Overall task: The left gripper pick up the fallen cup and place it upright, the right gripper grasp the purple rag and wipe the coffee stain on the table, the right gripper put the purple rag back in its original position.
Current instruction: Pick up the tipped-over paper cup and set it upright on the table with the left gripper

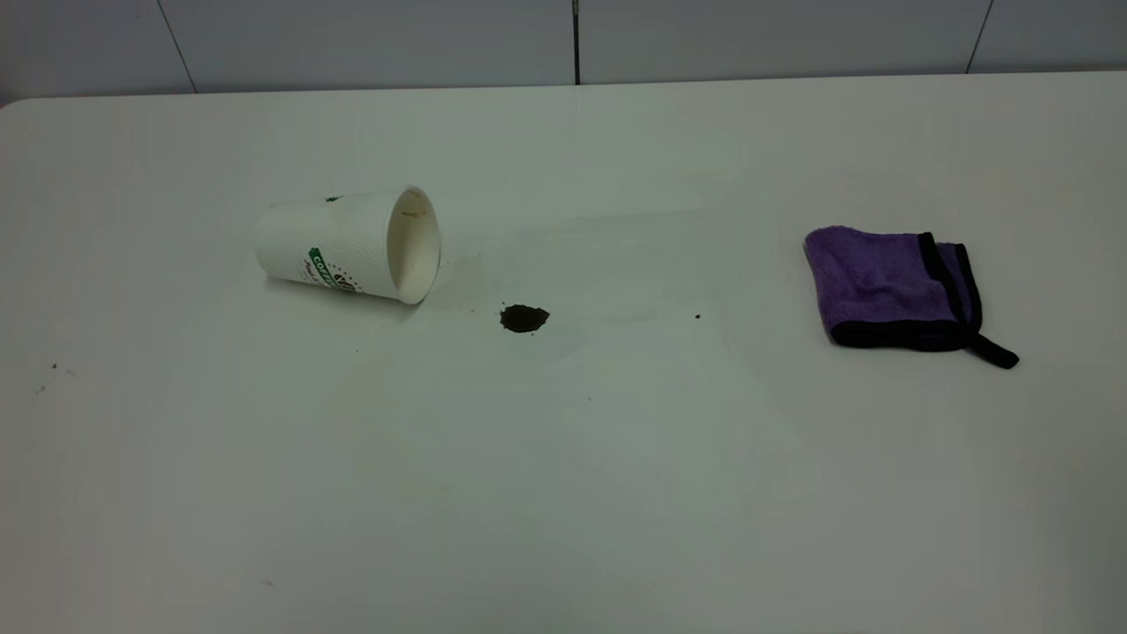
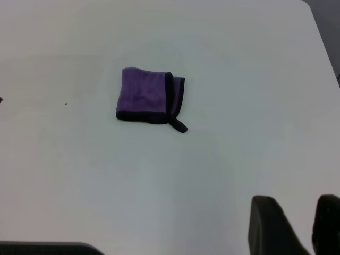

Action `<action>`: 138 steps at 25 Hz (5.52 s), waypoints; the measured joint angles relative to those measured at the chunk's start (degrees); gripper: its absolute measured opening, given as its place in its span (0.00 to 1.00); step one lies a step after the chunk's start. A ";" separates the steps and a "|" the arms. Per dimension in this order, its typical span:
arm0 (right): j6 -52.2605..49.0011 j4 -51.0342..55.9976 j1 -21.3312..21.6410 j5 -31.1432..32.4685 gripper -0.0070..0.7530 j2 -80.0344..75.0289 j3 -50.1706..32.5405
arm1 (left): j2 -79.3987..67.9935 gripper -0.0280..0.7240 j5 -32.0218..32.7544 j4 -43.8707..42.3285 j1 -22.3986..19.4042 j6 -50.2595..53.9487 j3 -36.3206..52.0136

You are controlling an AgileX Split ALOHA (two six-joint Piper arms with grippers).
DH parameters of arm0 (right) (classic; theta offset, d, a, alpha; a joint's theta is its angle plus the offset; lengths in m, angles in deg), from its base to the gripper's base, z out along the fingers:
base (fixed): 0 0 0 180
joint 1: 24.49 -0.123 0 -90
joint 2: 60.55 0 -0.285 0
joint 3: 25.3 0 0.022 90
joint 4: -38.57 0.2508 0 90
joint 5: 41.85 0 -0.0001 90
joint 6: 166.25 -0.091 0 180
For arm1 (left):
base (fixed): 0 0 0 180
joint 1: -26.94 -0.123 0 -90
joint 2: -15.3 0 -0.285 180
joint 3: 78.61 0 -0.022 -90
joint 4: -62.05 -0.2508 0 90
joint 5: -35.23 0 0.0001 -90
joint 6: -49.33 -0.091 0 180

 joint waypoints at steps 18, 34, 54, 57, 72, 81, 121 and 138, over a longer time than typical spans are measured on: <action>0.00 0.00 0.00 0.00 0.32 0.00 0.00 | 0.00 0.70 0.00 0.00 0.00 0.00 0.00; 0.00 0.00 0.00 0.00 0.32 0.00 0.00 | -23.40 0.79 -6.61 -5.52 0.00 0.71 -7.84; 0.00 0.00 0.00 0.00 0.32 0.00 0.00 | -91.55 0.95 -23.03 -28.31 20.86 26.10 -38.75; 0.00 0.00 0.00 0.00 0.32 0.00 0.00 | -99.46 0.95 -22.36 -36.59 26.46 34.31 -43.50; 0.00 0.00 0.00 0.00 0.32 0.00 0.00 | -129.95 0.93 -19.68 -45.19 33.11 41.01 -59.16; 0.00 0.00 0.00 0.00 0.32 0.00 0.00 | -141.03 0.91 -21.75 -50.22 33.11 43.31 -65.48; 0.00 0.00 0.00 0.00 0.32 0.00 0.00 | -133.77 0.05 -12.46 10.50 11.00 -14.08 -86.40; 0.00 0.00 0.00 0.00 0.32 0.00 0.00 | -145.74 0.13 -19.00 21.97 5.26 -23.57 -86.40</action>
